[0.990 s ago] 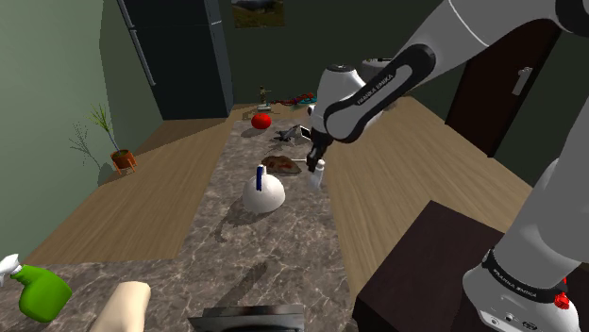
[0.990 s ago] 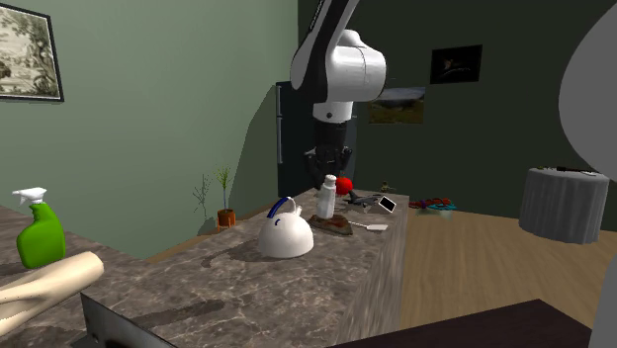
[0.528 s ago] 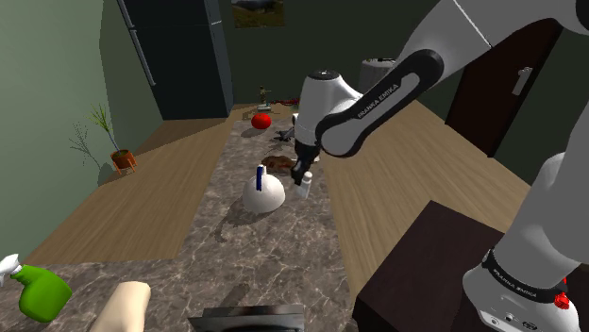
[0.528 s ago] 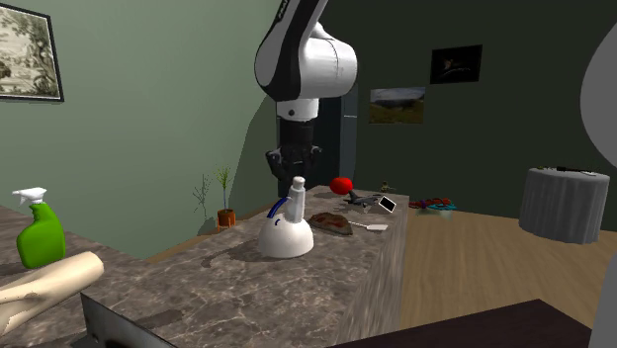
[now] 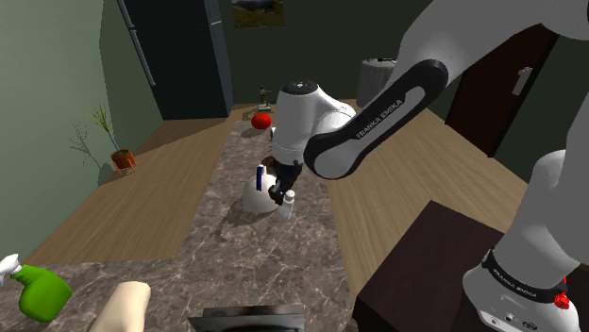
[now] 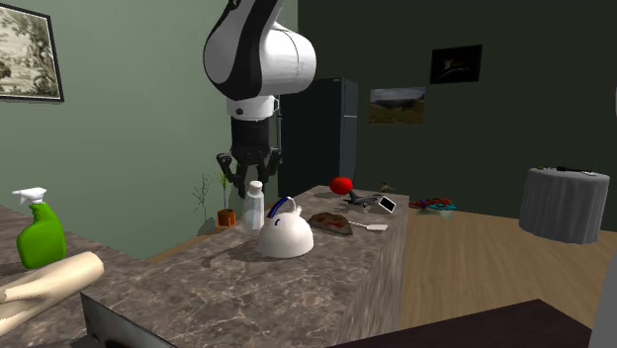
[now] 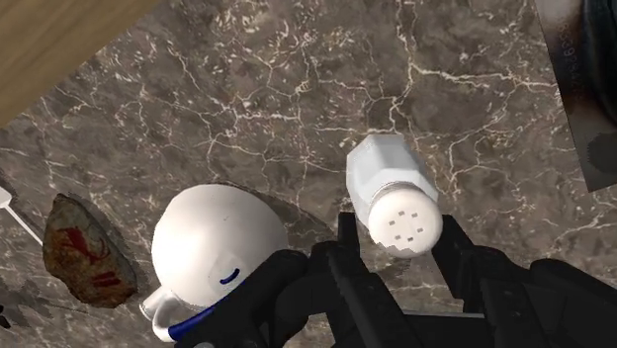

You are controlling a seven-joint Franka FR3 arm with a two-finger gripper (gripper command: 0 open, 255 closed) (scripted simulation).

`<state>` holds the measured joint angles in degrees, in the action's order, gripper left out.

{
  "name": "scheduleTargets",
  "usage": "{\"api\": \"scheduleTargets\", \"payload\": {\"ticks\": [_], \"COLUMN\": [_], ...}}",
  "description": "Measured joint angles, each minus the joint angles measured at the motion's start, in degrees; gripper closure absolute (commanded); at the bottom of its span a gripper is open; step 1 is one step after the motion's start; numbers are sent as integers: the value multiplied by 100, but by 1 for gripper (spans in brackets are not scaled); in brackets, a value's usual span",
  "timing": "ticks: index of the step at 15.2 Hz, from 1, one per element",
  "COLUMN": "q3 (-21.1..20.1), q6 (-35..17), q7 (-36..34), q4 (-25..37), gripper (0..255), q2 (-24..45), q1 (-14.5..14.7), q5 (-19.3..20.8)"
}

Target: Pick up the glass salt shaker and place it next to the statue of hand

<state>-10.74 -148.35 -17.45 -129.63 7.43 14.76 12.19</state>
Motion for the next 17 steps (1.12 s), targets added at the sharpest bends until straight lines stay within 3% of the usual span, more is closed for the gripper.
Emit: {"api": "scheduleTargets", "payload": {"ticks": [8, 17], "q3": [-282, -458], "q6": [385, 1105], "q7": [-1344, -2534], "q4": [707, 2125], "gripper": [255, 255], "q2": [506, 1454], "q1": [757, 1683], "q5": [497, 937]}}
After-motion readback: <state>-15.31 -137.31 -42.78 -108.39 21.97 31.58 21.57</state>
